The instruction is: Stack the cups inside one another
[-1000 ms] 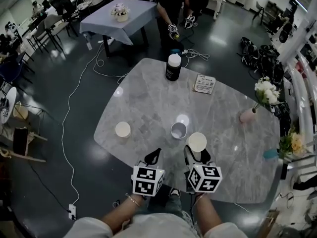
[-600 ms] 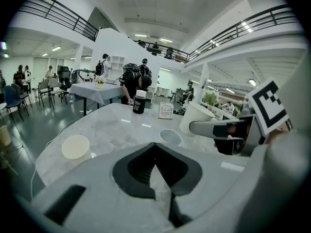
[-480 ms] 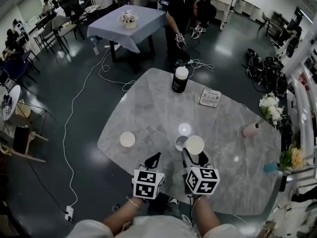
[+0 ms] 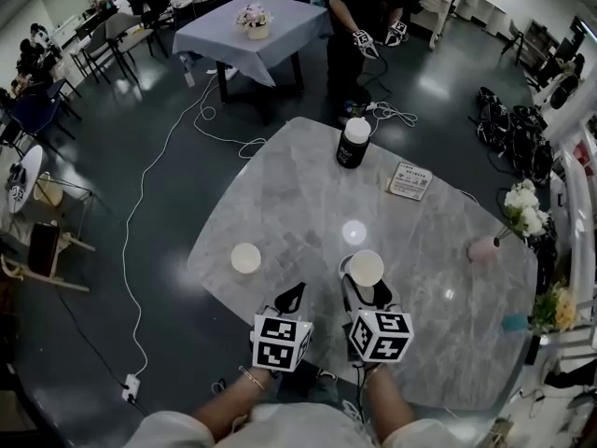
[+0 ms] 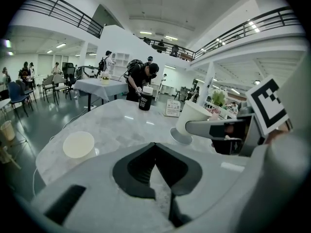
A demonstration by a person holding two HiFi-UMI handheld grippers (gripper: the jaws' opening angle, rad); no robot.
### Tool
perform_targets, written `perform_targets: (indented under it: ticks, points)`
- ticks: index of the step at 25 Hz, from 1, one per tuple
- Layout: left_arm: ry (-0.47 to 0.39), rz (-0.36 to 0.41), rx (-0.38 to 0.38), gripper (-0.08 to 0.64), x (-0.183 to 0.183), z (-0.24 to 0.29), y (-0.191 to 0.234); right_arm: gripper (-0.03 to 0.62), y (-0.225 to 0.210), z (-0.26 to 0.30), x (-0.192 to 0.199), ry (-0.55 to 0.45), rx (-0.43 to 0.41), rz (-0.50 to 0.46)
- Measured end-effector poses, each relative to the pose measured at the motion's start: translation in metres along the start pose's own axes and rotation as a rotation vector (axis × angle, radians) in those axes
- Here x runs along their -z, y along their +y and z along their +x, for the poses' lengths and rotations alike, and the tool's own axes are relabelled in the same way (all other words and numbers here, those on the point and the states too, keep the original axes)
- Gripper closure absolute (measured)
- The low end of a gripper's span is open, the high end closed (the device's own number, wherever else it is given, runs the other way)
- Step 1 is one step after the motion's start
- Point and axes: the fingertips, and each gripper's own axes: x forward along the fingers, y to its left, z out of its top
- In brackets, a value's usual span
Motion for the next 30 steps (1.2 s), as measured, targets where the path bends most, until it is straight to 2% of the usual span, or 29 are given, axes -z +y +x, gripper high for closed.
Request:
perform_targets:
  ticks: [30]
  points:
    - [0.054, -0.017, -0.011, 0.563, 0.016, 0.006, 0.015, 0.36, -0.001, 0.018, 0.02, 0.065, 0.022, -0.041]
